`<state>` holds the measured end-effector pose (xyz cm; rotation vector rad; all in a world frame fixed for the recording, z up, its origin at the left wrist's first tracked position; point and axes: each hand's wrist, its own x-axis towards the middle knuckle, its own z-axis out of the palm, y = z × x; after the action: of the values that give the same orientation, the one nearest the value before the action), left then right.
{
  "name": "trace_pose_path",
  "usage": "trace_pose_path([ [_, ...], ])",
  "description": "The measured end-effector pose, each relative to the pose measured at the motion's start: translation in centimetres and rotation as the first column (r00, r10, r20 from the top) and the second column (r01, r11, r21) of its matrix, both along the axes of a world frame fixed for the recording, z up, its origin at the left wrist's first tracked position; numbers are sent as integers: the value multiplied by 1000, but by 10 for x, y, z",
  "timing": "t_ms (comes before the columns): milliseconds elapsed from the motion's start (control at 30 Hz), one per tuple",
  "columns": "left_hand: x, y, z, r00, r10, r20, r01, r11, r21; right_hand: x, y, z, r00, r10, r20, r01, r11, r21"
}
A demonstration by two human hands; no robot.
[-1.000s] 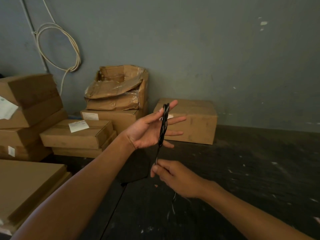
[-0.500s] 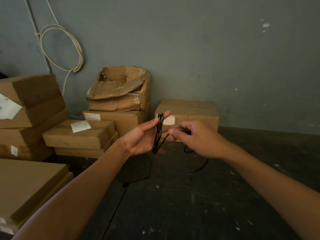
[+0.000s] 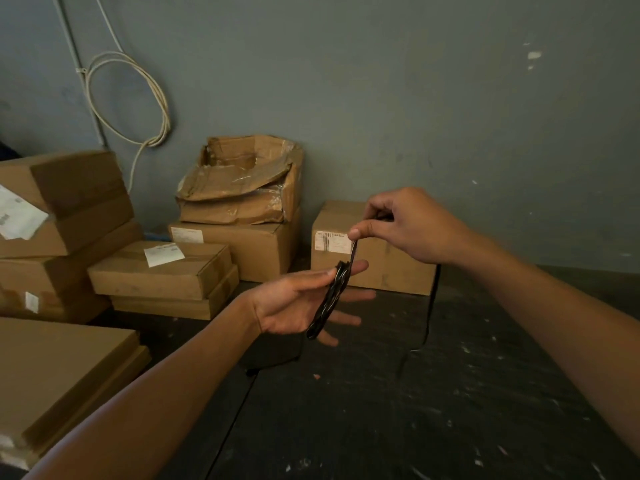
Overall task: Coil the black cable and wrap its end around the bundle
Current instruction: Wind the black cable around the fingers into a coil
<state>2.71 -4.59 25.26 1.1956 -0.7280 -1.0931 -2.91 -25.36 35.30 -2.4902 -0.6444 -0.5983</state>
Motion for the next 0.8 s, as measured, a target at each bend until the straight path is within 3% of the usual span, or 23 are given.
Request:
trace_pose_path([
  [133,-5,-1,6,991,-134,-7,133,989,-65,7,-2,-5,1000,20,17,-20,998,53],
  [467,-11,-6,24,956,-294,17,283,897,-339,30,-12,-73,958,251,-139,-169,884,435],
  [800,-9,-8,36,971,-239,5,220,885,-411,19,21,-137,904,320,-282,-169,877,450],
])
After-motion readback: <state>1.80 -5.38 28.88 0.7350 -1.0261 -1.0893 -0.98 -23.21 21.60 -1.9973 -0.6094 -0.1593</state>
